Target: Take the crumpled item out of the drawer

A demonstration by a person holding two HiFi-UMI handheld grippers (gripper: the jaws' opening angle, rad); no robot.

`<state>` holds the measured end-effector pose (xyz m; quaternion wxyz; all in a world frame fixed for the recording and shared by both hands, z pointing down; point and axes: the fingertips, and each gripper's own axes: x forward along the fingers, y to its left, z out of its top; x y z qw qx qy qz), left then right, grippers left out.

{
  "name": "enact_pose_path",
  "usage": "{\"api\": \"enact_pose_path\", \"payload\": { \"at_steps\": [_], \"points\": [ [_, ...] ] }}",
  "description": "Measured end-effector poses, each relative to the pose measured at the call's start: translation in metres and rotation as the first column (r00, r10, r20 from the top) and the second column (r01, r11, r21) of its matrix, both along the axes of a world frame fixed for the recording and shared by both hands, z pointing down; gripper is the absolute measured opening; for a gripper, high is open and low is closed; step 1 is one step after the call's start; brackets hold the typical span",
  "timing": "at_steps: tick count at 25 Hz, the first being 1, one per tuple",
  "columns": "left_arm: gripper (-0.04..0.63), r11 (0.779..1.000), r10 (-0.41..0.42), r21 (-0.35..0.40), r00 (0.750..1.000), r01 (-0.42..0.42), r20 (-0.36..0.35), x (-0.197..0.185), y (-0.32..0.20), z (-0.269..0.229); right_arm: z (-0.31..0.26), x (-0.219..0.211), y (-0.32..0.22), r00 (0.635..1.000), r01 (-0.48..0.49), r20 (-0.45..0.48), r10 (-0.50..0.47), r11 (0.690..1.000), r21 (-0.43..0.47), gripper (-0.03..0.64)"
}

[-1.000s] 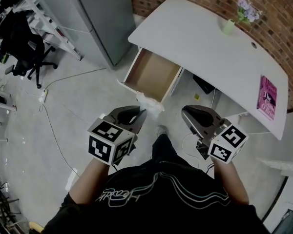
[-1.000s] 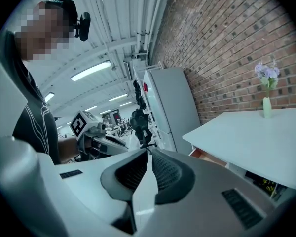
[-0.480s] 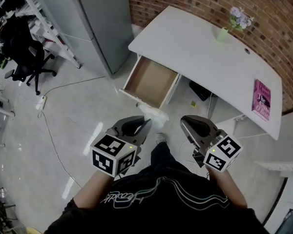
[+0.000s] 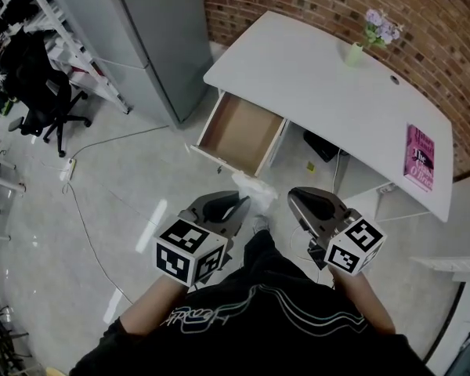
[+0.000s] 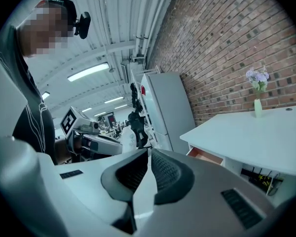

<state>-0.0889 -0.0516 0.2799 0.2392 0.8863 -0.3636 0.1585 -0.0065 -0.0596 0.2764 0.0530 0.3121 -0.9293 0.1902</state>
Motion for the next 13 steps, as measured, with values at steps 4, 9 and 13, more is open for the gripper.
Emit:
{"api": "enact_pose_path", "payload": {
  "at_steps": [4,9,13],
  "points": [
    [0.057,1.0,0.01,-0.013,1.0,-0.009,0.001,0.006,-0.002,0.001,0.001,0.004,-0.002,1.0,-0.003,-0.006,0.003,1.0,-0.004,0.054],
    [0.057,1.0,0.016,-0.016,1.0,-0.016,-0.006,0.011,-0.006,0.001,0.006,0.009,-0.002,1.0,-0.013,-0.013,0.012,1.0,-0.008,0.054],
    [0.057,1.0,0.017,-0.019,1.0,-0.017,-0.008,0.014,-0.009,0.005,0.011,0.014,-0.004,1.0,-0.019,-0.017,0.019,1.0,-0.013,0.054]
  ]
}}
